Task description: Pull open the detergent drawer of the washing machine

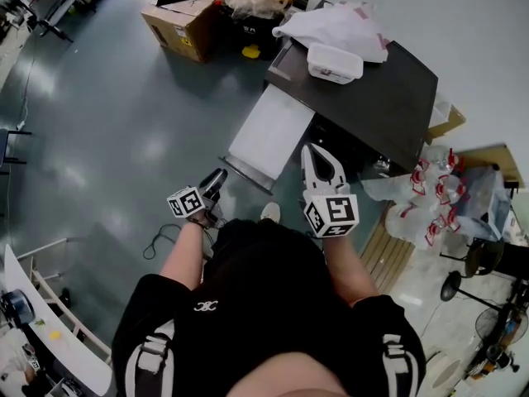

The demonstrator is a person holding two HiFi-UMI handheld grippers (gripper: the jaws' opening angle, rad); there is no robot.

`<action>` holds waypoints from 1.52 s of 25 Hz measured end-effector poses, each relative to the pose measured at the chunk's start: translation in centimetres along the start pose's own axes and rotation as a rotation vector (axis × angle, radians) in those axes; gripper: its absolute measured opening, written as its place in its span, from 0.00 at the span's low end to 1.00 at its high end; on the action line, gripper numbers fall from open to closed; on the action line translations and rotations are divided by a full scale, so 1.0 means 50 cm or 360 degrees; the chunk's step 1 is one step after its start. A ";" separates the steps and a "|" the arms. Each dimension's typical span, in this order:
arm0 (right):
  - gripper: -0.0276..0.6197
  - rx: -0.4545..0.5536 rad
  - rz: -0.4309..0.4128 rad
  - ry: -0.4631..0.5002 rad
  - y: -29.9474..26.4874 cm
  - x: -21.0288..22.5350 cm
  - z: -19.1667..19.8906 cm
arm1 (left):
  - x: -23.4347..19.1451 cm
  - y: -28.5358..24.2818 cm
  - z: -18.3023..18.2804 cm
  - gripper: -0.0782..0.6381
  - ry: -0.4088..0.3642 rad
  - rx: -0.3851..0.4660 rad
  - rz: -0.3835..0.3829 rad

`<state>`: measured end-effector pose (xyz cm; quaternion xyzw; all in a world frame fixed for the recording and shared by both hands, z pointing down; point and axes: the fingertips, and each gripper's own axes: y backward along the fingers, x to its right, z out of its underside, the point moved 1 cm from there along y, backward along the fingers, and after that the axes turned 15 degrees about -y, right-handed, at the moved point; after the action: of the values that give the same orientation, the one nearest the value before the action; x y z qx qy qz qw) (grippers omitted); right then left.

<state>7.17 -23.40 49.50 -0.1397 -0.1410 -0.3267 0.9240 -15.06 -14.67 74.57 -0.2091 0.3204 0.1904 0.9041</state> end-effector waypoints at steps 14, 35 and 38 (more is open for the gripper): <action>0.05 0.0198 -0.0097 0.0078 -0.005 -0.166 -0.027 | 0.132 0.232 -0.350 0.11 -0.1212 0.0247 -0.0646; 0.05 0.0300 -0.0055 0.0134 0.056 -0.252 -0.025 | 0.362 0.353 -0.450 0.11 -0.1461 0.0453 -0.0709; 0.05 0.0297 -0.0040 0.0129 0.063 -0.243 -0.025 | 0.371 0.345 -0.449 0.11 -0.1468 0.0451 -0.0687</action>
<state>0.35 -14.61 43.55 -0.0380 -0.1349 -0.3291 0.9338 -21.12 -7.53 42.04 -0.0406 -0.1383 0.0271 0.9892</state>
